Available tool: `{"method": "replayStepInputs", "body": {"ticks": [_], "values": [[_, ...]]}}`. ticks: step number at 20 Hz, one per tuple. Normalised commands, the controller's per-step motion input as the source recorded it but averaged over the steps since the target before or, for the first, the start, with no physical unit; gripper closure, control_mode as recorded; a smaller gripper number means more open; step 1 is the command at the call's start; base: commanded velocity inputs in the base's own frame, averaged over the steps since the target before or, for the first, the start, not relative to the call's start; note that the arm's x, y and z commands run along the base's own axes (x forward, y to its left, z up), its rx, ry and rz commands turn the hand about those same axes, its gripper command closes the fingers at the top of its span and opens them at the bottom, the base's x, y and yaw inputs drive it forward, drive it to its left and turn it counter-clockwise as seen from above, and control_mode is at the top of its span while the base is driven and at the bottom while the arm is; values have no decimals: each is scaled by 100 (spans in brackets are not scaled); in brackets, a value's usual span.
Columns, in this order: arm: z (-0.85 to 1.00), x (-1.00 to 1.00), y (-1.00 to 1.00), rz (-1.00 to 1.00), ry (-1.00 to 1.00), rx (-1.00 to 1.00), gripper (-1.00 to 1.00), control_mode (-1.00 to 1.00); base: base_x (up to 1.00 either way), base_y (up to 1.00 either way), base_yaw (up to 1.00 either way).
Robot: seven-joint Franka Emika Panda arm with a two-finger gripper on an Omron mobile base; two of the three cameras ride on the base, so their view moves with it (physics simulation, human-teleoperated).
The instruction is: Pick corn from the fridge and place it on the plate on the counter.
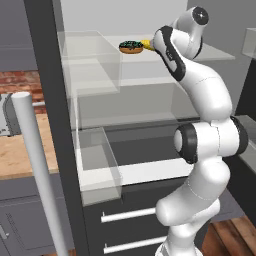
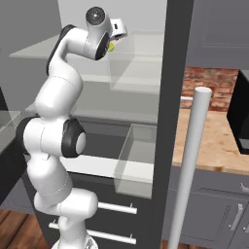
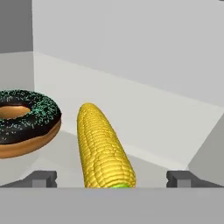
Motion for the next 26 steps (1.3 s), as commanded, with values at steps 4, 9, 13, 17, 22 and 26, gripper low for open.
{"method": "replayStepInputs", "body": {"ticks": [4, 9, 13, 17, 22, 26], "values": [[-5, 27, 0, 0, 13, 0, -100, -100, 0, 0, 0], [-3, 28, 0, 0, 5, 0, -100, -100, 0, 0, 0], [-19, 30, 0, 0, 1, 0, -100, -100, 0, 0, 0], [-25, 20, 3, 0, 5, 0, -100, -100, 0, 0, 0], [-33, 0, 19, 0, 10, 0, -100, -100, 0, 0, 0], [-9, 0, 7, 0, 5, 1, 100, -100, 0, 0, 0]]}}
